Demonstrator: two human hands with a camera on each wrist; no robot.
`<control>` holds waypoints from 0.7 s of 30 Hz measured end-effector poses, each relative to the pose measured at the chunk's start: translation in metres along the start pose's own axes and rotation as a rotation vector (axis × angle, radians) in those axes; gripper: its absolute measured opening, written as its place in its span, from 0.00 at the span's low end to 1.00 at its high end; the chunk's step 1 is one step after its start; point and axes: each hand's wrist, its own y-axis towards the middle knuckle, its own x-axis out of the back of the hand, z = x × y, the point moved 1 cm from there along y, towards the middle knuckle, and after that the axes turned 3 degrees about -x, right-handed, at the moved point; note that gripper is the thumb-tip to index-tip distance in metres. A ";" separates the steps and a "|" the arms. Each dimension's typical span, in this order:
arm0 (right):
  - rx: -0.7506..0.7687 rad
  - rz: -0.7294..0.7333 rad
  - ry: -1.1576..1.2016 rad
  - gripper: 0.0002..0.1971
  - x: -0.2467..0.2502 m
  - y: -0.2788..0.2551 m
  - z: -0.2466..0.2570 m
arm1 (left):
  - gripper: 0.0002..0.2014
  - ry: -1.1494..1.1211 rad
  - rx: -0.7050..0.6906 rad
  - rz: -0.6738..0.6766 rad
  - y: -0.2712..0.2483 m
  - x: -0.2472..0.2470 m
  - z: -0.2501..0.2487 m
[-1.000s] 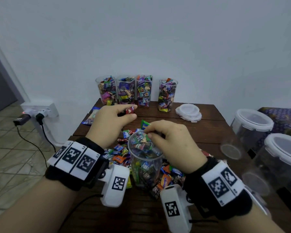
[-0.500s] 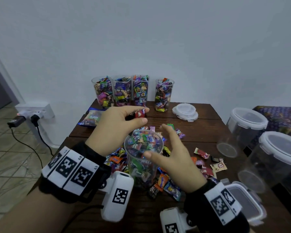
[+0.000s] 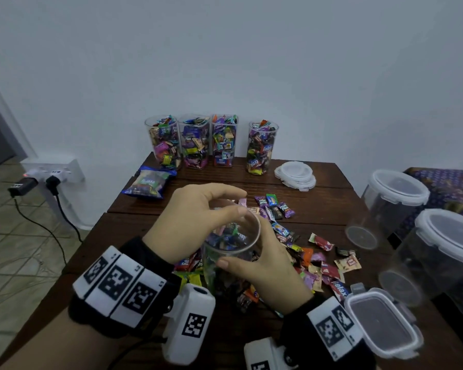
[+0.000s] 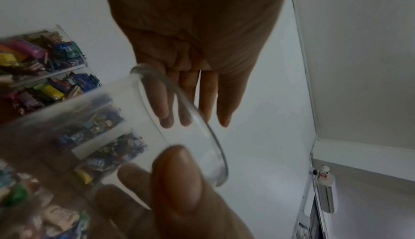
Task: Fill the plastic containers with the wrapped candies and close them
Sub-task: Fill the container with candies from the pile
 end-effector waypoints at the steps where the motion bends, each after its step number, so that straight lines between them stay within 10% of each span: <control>1: 0.003 0.001 0.009 0.37 0.000 0.000 0.000 | 0.09 -0.006 -0.007 -0.016 0.000 0.001 0.000; 11: -0.051 0.072 -0.067 0.36 0.006 0.000 0.006 | 0.06 0.014 0.095 -0.224 -0.010 0.025 0.029; 21: -0.389 0.404 -1.087 0.48 0.050 0.023 0.006 | 0.45 0.766 0.531 0.380 -0.006 0.036 0.108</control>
